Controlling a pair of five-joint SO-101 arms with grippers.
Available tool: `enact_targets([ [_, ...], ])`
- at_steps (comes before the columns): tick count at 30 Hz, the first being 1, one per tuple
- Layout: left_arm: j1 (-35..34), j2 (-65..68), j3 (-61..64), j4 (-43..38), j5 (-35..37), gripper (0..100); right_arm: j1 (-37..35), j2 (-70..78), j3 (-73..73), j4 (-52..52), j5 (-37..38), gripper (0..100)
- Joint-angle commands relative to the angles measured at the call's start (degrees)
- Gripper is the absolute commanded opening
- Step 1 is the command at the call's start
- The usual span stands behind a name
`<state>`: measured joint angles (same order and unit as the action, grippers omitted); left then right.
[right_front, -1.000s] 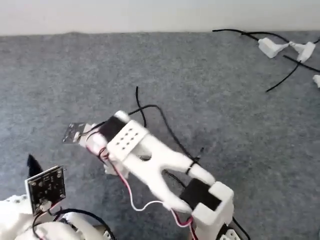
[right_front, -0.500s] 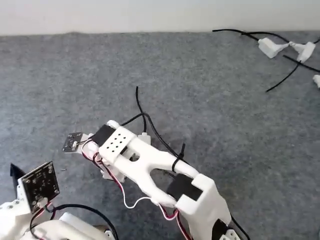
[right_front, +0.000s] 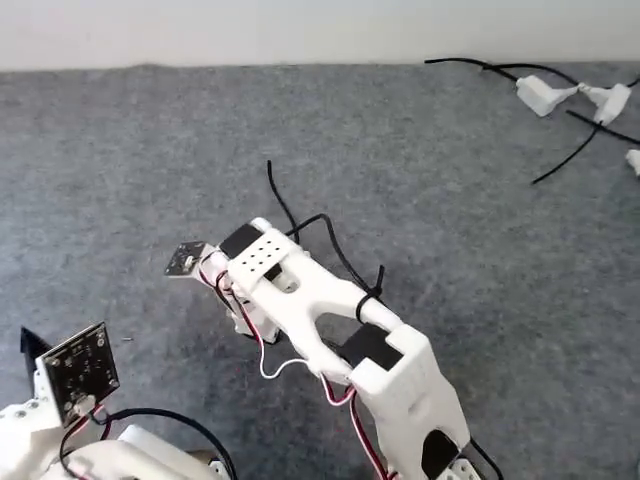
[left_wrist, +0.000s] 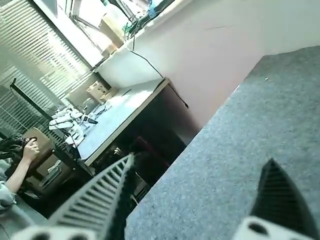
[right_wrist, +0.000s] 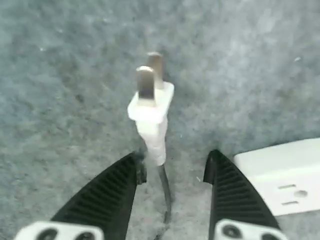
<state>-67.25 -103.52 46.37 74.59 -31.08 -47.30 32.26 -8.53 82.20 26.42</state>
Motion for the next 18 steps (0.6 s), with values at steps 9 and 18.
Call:
enact_targets([
  [9,-0.2,-0.9,-2.1,-1.8,-0.5,37,-3.9,1.7,-0.4,-3.2,-1.0,9.3],
  [18,0.0,-0.9,-2.1,-1.8,-0.5,37,-3.7,1.1,2.8,-5.1,-1.0,1.0],
])
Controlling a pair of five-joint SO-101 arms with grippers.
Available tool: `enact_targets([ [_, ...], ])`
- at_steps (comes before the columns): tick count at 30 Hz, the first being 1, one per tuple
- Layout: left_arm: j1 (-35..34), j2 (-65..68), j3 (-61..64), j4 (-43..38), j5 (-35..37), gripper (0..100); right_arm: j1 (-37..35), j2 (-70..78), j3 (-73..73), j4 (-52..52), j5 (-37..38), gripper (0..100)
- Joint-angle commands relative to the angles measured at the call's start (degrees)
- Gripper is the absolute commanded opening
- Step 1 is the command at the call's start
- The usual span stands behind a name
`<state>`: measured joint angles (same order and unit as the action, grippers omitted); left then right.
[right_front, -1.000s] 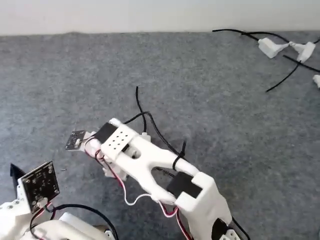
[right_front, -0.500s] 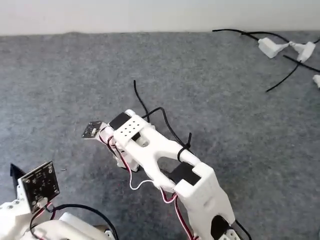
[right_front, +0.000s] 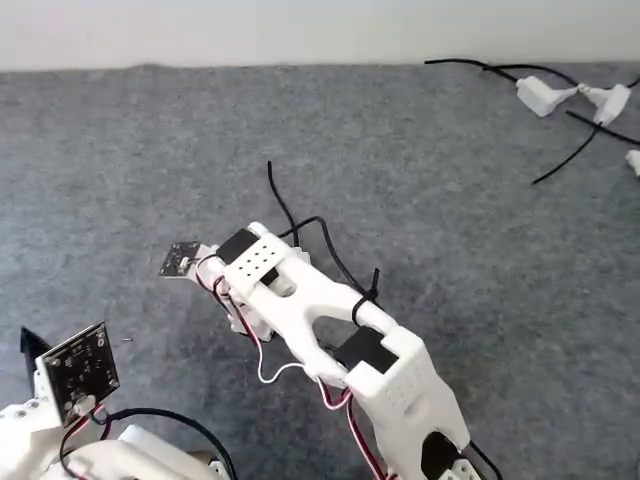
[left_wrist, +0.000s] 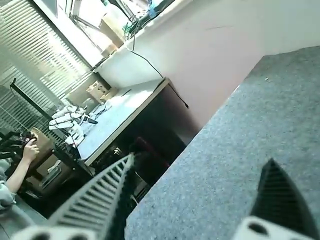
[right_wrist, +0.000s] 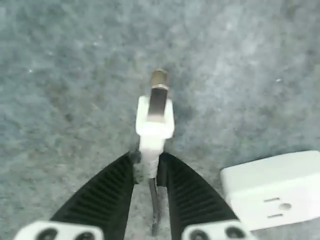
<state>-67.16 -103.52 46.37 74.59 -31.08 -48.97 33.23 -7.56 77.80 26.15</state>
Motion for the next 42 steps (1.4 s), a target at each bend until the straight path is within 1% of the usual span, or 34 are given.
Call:
enact_targets([
  [1,-0.1,-0.9,-2.1,-1.8,-0.5,37,-2.1,0.1,1.8,-0.7,-0.7,1.0],
  [4,0.0,-0.9,-2.0,-1.8,-0.5,37,-2.1,0.1,1.9,0.0,-0.7,1.0],
  [8,0.1,-0.9,-1.8,-1.8,-0.5,37,-1.9,-3.1,1.7,3.7,-0.4,1.0],
  [10,0.3,-0.9,-1.7,-1.8,-0.4,37,-1.2,-8.0,1.7,6.2,-0.3,1.0],
  [14,5.5,-0.9,-1.7,-1.5,-0.2,37,0.0,-22.4,1.7,11.6,-0.1,1.0],
  [17,11.3,-0.7,-1.9,-2.1,1.8,37,-0.1,-31.3,2.2,17.6,0.8,1.0],
  [21,22.1,-0.7,-1.9,-5.7,2.7,37,0.1,-42.5,3.0,23.3,1.0,1.0],
  [24,29.8,-0.7,-2.0,-7.1,2.7,37,-0.7,-50.8,3.2,25.0,0.5,1.0],
  [27,36.2,-0.7,-2.1,-5.5,2.7,37,-2.0,-56.9,5.5,25.1,-1.1,1.0],
  [31,44.4,-0.7,-2.2,-1.2,5.4,37,-2.4,-60.2,9.5,25.1,-1.5,1.0],
  [35,52.8,-0.7,-2.2,0.1,8.4,37,-2.6,-61.8,10.0,25.1,-1.0,1.0],
  [38,57.1,-0.7,-2.3,0.1,10.6,37,-2.6,-61.9,10.1,25.1,-0.4,1.0],
  [42,61.6,-0.5,-4.4,1.3,11.9,37,-2.6,-61.9,10.3,25.0,-0.4,1.0],
])
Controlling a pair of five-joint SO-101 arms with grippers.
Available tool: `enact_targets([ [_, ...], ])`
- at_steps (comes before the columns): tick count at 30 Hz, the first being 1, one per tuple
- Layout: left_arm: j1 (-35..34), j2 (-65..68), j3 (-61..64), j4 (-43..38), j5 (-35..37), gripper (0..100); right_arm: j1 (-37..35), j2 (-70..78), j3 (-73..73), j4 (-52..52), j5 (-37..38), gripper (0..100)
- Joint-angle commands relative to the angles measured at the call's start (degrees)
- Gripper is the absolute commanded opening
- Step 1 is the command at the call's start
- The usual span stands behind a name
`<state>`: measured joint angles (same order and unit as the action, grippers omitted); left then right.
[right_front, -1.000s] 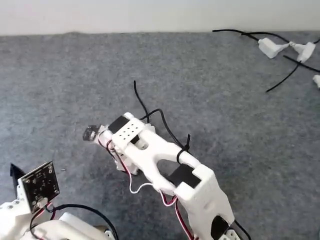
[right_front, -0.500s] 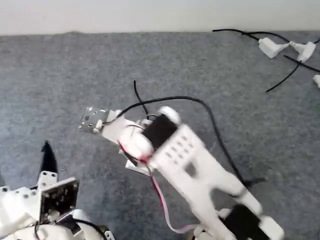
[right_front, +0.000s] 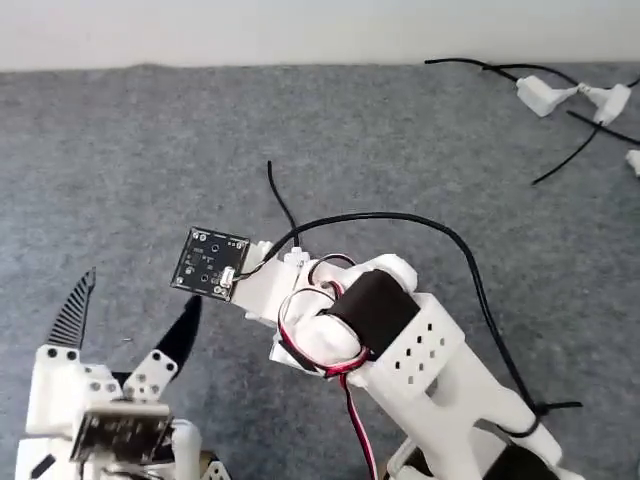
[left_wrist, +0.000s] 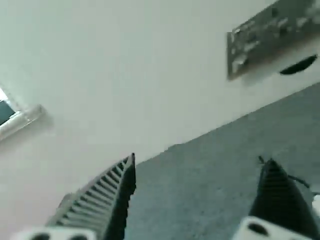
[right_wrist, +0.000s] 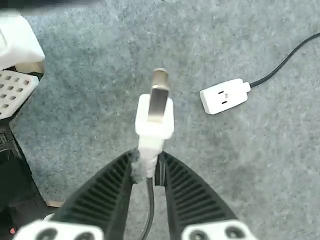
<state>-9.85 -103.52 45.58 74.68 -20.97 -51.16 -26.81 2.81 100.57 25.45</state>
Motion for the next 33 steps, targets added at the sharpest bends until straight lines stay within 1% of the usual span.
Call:
enact_targets([
  [1,5.9,-0.5,-4.4,2.0,2.4,37,-0.4,-1.9,-0.1,2.2,0.3,1.0],
  [6,13.9,-0.5,-4.5,5.2,5.9,37,-0.5,-2.0,-0.4,2.2,0.2,1.0],
  [8,16.2,-0.5,-3.2,5.0,7.5,37,-0.6,-2.0,-0.4,2.1,0.3,1.0],
  [12,19.2,-0.5,0.4,3.0,9.3,37,-3.5,-2.0,-0.2,2.2,0.1,1.0],
  [17,18.9,-0.7,6.5,-0.7,9.2,37,-5.7,-2.0,-0.4,2.2,0.1,1.0],
  [24,18.8,-0.8,10.8,-0.9,8.9,37,-5.6,-2.4,-0.4,2.2,0.5,1.0],
  [26,18.6,-0.8,11.6,-1.5,7.6,37,-5.4,-3.9,-0.4,2.2,0.9,1.0],
  [30,12.8,-0.8,13.7,-4.2,5.4,37,-5.2,-8.2,-0.1,2.4,0.7,1.0],
  [33,9.1,-0.8,15.4,-5.6,4.5,37,-2.8,-9.7,0.0,2.4,0.7,1.0],
])
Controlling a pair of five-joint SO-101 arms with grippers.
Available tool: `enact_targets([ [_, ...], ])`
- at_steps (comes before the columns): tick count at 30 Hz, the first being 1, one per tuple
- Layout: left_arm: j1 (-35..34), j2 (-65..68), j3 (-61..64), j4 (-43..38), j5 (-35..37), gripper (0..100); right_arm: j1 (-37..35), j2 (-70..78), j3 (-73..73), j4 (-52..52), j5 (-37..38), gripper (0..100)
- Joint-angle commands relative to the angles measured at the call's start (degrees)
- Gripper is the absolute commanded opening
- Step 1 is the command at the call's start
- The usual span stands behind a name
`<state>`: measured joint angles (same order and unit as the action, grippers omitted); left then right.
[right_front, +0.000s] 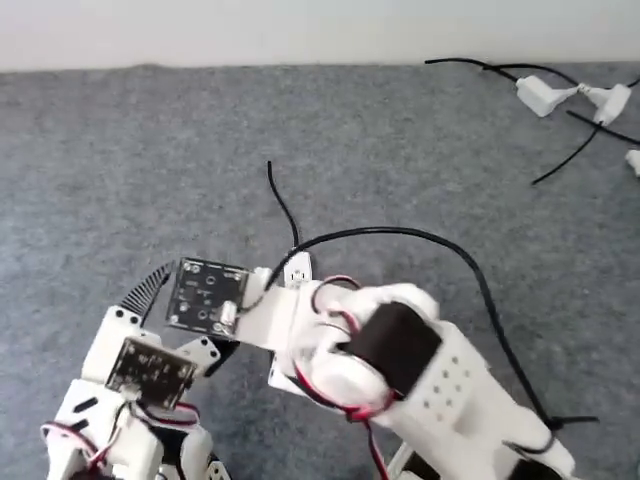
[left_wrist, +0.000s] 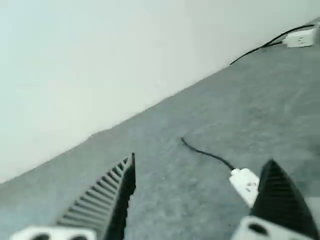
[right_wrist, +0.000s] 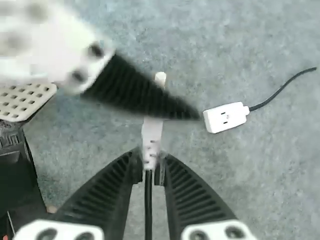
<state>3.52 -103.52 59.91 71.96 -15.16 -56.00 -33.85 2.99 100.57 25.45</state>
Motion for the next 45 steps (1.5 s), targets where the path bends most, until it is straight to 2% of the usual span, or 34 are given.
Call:
enact_targets([
  [1,-4.9,-0.8,1.5,-2.9,-1.6,37,2.9,-2.8,-0.3,2.4,0.9,1.0],
  [24,-4.8,-0.9,8.3,-2.9,-1.1,37,3.6,-3.3,-3.0,2.4,0.8,1.0],
  [36,4.7,-0.9,13.5,-2.9,-1.3,37,3.6,-2.7,-2.9,2.4,0.9,1.0],
  [40,1.4,-0.9,12.4,-2.9,-1.8,37,3.7,-3.0,-2.6,2.4,0.9,1.0],
  [45,-4.5,-0.9,7.3,-0.8,-6.2,37,4.3,-3.0,-2.5,2.4,1.0,1.0],
])
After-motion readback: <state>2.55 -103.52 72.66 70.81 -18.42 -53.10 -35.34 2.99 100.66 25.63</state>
